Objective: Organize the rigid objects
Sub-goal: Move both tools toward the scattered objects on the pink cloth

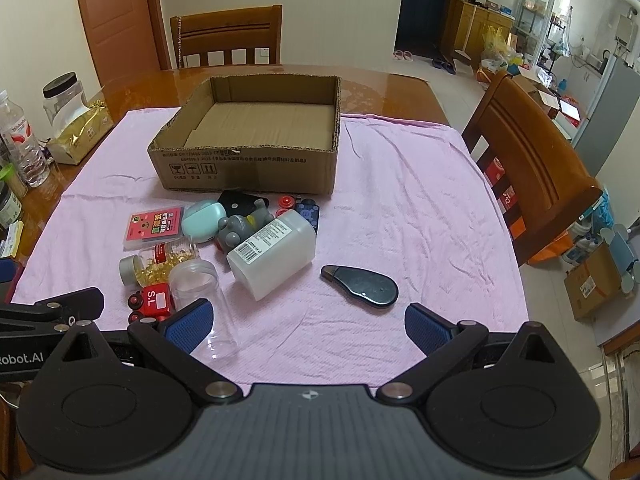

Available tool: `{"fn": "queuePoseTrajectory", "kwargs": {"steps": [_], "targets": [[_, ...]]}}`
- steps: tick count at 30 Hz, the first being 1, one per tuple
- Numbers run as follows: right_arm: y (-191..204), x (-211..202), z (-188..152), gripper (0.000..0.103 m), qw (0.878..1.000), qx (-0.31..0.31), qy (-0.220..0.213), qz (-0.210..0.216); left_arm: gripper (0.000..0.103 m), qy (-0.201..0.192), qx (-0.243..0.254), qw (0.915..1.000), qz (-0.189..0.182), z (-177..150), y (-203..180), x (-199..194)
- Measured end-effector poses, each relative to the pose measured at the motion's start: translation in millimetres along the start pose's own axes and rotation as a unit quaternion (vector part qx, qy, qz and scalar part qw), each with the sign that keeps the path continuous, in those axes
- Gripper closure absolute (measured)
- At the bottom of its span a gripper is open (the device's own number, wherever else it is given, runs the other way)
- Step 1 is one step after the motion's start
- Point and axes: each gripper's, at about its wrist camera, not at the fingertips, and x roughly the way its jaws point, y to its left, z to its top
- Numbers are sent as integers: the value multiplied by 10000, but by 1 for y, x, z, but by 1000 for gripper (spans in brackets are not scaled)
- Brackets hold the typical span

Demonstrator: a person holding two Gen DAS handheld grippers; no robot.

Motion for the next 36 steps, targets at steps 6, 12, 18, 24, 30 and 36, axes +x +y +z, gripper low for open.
{"fn": "queuePoseTrajectory", "kwargs": {"steps": [6,12,18,24,30,36], "targets": [[-3,1,1,0,10000,-21,-18,28,1,8,-21,10000,19,1,-1,1],[-5,1,2,0,10000,-42,-24,65,1,-5,-30,10000,35,1,-4,0],[-9,2,3,0,9999,-65,-40,88,1,2,-40,10000,39,2,-9,0],[-14,1,4,0,9999,-81,-76,126,1,-49,-33,10000,7,2,-15,-4],[-18,-1,6,0,9997,-108,-114,200,1,-125,-29,9999,-6,2,-18,-9],[-16,-4,8,0,9995,-171,-172,222,1,-215,56,9997,-75,2,-19,-10]]}}
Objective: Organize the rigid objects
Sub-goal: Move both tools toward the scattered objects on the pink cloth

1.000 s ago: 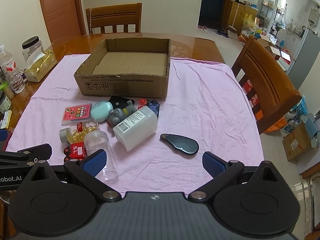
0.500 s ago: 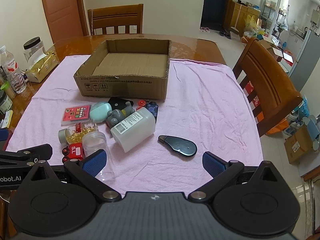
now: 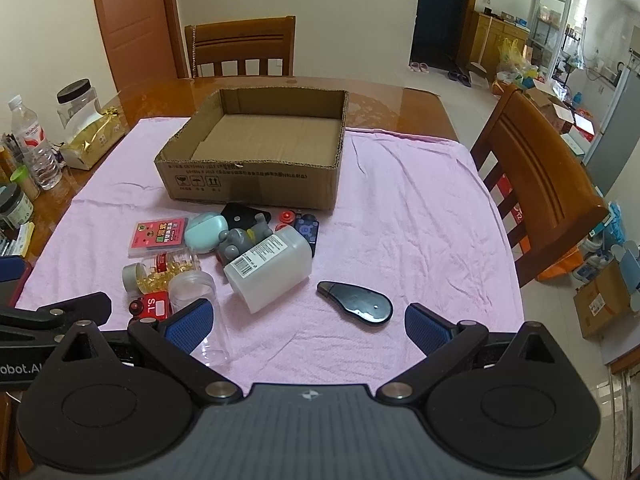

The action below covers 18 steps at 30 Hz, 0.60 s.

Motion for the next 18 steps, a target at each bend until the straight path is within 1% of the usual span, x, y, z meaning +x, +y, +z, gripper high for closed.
{"fn": "queuePoseTrajectory", "kwargs": {"steps": [5,9,12,18], "targets": [[2,3,-1,0,10000,16,-48,32,1,-116,195,9996,-175,-2,4,5],[4,8,-7,0,9999,-27,-133,18,1,-117,432,9985,-310,-6,6,14],[5,15,-12,0,9999,23,-110,88,1,-135,612,9971,-440,-11,8,21],[9,32,-25,0,9997,42,-73,208,1,4,842,9945,-626,-22,19,42]]}}
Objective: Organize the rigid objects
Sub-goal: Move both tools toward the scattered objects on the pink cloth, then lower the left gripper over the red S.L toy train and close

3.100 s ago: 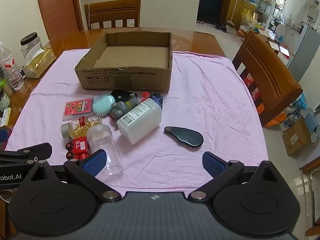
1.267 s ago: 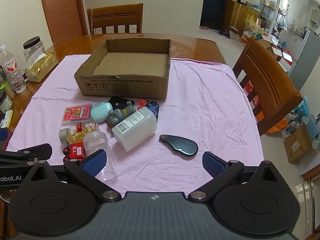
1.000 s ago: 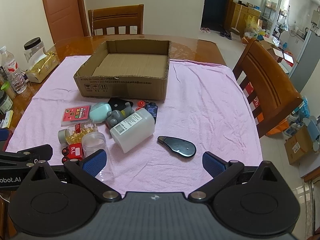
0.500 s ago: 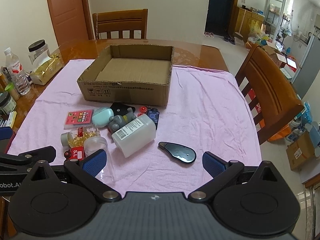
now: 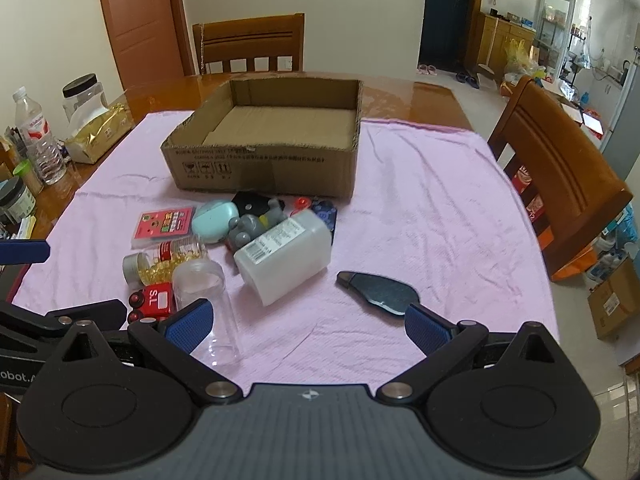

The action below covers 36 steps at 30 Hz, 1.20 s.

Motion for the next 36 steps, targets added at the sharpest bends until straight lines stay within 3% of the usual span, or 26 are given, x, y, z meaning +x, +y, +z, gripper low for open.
{"fn": "queuePoseTrajectory", "kwargs": {"steps": [14,18,25,36], "targets": [[34,45,-22,0,9985,3,428,354,1,396,117,9991,11,-25,42,45],[47,61,-25,0,9977,-47,577,351,1,458,296,9983,184,-26,49,54],[55,84,-28,0,9965,-59,824,138,1,528,380,9978,102,-24,63,68],[23,97,-33,0,9938,343,983,-384,1,524,974,9919,-629,-19,51,83]]}}
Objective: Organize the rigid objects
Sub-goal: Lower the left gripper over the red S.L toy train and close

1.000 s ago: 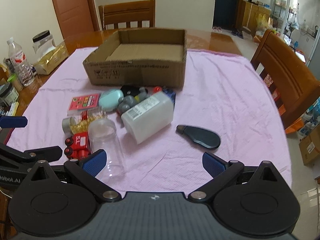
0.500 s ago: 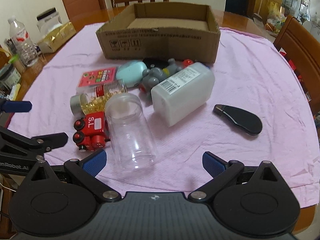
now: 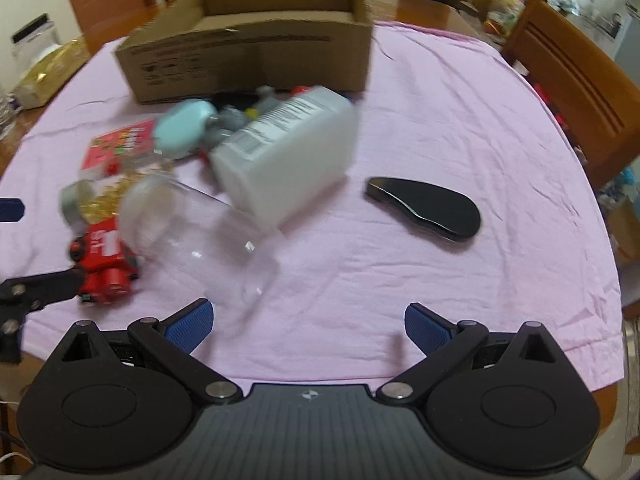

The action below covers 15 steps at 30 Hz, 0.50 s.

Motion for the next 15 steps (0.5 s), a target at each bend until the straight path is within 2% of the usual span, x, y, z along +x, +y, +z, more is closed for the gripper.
{"fn": "queuePoseTrajectory", "kwargs": {"steps": [3,7,12,15], "targets": [[-6,11,-5,0,9999,-54,118,-15,1,52,120,9994,-329,1,-3,5],[-6,11,-10,0,9993,-368,-14,89,2,142,240,9966,-779,-1,-5,13],[-9,11,-13,0,9979,-595,-147,220,3,161,371,9937,-1040,-2,-10,26],[-12,10,-15,0,9975,-632,-178,246,3,102,352,9936,-1068,-3,-12,31]]}}
